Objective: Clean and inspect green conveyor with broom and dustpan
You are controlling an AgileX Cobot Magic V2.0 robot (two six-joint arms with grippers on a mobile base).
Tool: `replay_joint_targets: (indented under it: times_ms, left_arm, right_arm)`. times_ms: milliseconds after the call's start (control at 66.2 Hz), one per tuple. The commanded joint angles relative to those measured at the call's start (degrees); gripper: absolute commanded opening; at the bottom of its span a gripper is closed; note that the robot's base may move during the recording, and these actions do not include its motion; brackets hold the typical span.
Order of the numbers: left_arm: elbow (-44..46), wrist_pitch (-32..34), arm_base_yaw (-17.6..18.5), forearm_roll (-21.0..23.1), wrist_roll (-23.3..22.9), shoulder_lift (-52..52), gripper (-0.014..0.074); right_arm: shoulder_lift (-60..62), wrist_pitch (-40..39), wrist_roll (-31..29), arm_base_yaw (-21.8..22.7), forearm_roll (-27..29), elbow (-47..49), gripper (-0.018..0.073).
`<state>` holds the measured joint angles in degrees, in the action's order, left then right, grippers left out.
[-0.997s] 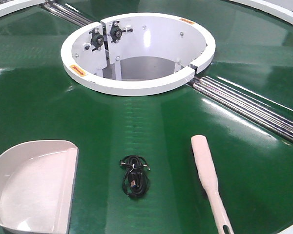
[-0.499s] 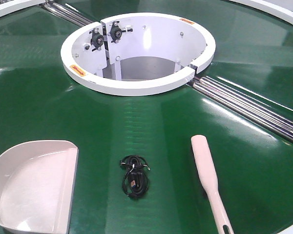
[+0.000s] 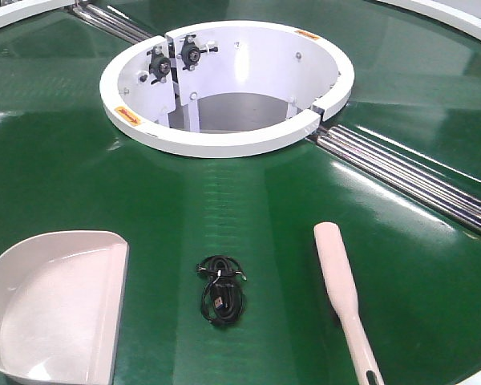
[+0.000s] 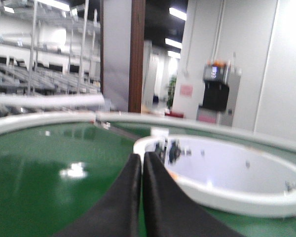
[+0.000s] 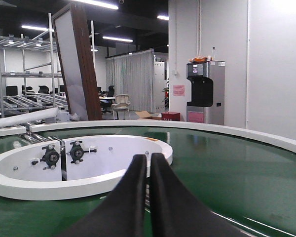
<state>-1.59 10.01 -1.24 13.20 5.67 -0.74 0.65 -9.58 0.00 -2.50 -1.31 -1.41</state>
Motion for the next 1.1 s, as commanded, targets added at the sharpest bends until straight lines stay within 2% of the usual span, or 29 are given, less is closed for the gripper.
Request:
replay_joint_targets:
  times_ms: [0, 91, 151, 332, 378, 484, 665, 786, 861, 997, 1088]
  left_arm:
    - [-0.5, 6.9, 0.0, 0.8, -0.5, -0.8, -0.0023]
    - [1.1, 7.2, 0.0, 0.0, -0.4, -0.8, -0.0023]
    - [3.5, 6.4, 0.0, -2.2, -0.4, -0.8, -0.0023]
    - [14.7, -1.0, 0.0, -15.2, -0.4, 1.7, -0.0023]
    - [18.3, -3.6, 0.0, -17.0, -0.4, 3.5, -0.0023]
    - [25.9, -7.8, 0.0, -19.3, -0.3, 9.2, -0.0023]
    - [38.8, -14.9, 0.0, -19.2, 0.0, 21.9, 0.0021]
    - [44.1, -16.2, 0.1, -18.4, 0.1, 29.8, 0.0143]
    - [46.4, -16.3, 0.3, -16.1, 0.1, 33.4, 0.0285]
    - [47.8, -17.2, 0.4, -11.5, 0.0, 37.8, 0.0571]
    - [47.8, -18.9, 0.4, -11.1, 0.0, 39.2, 0.0699]
  right_arm:
    - [0.0, -2.8, 0.0, 0.4, -0.5, 3.8, -0.0006]
    - [-1.9, -2.8, 0.0, 0.4, -1.2, 7.6, -0.0006]
    - [-3.9, -2.7, 0.0, 0.4, -1.9, 10.6, -0.0006]
    - [-11.5, -2.7, 0.0, 0.4, -4.2, 21.1, -0.0006]
    - [-13.5, -2.7, 0.0, 0.4, -4.5, 23.2, -0.0006]
    - [-19.0, -2.7, 0.0, 0.4, -4.7, 28.0, -0.0004]
    - [-26.7, -4.1, 0.0, 0.4, -4.7, 32.0, 0.0032]
    - [-29.8, -4.9, 0.0, 0.4, -4.7, 32.1, 0.0107]
    - [-31.0, -4.9, 0.0, 0.4, -4.7, 32.1, 0.0188]
    - [-31.7, -4.8, -0.5, 0.4, -4.7, 32.1, 0.0389]
    - [-31.8, -4.8, -0.5, 0.4, -4.7, 31.9, 0.0488]
